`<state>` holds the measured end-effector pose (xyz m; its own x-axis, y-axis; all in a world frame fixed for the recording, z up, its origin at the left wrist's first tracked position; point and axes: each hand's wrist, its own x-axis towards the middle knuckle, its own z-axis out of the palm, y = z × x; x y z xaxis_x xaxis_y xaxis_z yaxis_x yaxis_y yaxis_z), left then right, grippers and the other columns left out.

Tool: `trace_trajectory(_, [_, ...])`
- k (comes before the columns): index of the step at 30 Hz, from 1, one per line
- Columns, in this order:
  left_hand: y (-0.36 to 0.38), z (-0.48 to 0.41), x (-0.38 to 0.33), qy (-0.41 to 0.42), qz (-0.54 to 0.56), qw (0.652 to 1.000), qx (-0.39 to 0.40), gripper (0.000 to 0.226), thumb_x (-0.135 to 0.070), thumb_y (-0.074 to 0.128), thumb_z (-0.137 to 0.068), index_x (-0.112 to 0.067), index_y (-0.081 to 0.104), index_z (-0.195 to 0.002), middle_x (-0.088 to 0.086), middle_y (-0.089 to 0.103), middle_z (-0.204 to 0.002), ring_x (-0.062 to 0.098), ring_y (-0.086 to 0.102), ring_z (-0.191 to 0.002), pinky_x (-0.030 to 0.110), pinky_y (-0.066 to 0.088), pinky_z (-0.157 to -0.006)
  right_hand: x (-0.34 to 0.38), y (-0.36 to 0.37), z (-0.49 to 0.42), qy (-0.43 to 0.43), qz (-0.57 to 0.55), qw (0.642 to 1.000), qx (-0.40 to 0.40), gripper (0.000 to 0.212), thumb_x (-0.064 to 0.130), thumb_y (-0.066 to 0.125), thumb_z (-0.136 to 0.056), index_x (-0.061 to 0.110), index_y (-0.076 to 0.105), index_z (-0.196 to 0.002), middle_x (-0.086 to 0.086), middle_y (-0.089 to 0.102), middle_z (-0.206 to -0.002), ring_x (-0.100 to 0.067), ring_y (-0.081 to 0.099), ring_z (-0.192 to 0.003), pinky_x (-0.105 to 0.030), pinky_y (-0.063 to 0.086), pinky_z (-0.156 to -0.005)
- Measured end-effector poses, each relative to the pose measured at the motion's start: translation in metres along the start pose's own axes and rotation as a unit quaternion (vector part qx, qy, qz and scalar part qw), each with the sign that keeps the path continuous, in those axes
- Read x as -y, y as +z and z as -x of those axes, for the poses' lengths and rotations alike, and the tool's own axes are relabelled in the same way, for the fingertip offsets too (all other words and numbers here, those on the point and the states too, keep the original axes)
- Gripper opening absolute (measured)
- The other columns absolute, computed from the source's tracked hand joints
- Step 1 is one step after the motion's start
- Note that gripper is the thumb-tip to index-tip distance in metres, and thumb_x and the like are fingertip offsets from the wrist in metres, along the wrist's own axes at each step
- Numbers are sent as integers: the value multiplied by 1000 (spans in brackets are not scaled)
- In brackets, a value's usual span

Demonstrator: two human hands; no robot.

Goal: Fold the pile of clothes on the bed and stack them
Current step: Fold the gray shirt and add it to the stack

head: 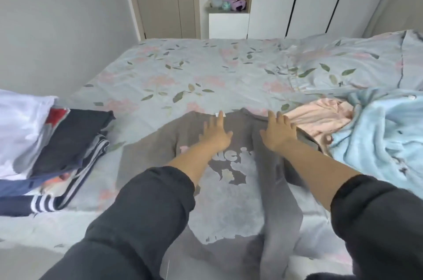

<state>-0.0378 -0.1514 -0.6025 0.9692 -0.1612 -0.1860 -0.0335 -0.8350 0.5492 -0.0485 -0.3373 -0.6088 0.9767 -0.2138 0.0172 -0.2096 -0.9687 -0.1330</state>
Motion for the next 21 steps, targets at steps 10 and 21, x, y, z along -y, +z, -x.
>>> trace_trajectory(10, [113,32,52,84,-191,976,-65,52,-43,14,-101,-30,19,-151,1,3,-161,23,-5,-147,47,-2,-117,-54,76,82,-56,-110,992,-19,45,26,39,-101,8,40,-142,-15,31,-152,-25,29,-140,-35,19,-115])
trace_trajectory(21, [127,35,5,111,-76,989,-64,55,-48,15,-101,-31,11,-152,-8,12,-160,12,7,-147,45,1,-117,-111,43,54,257,-405,865,-147,44,-1,40,-87,2,49,-131,-19,51,-131,-35,49,-118,-33,39,-95])
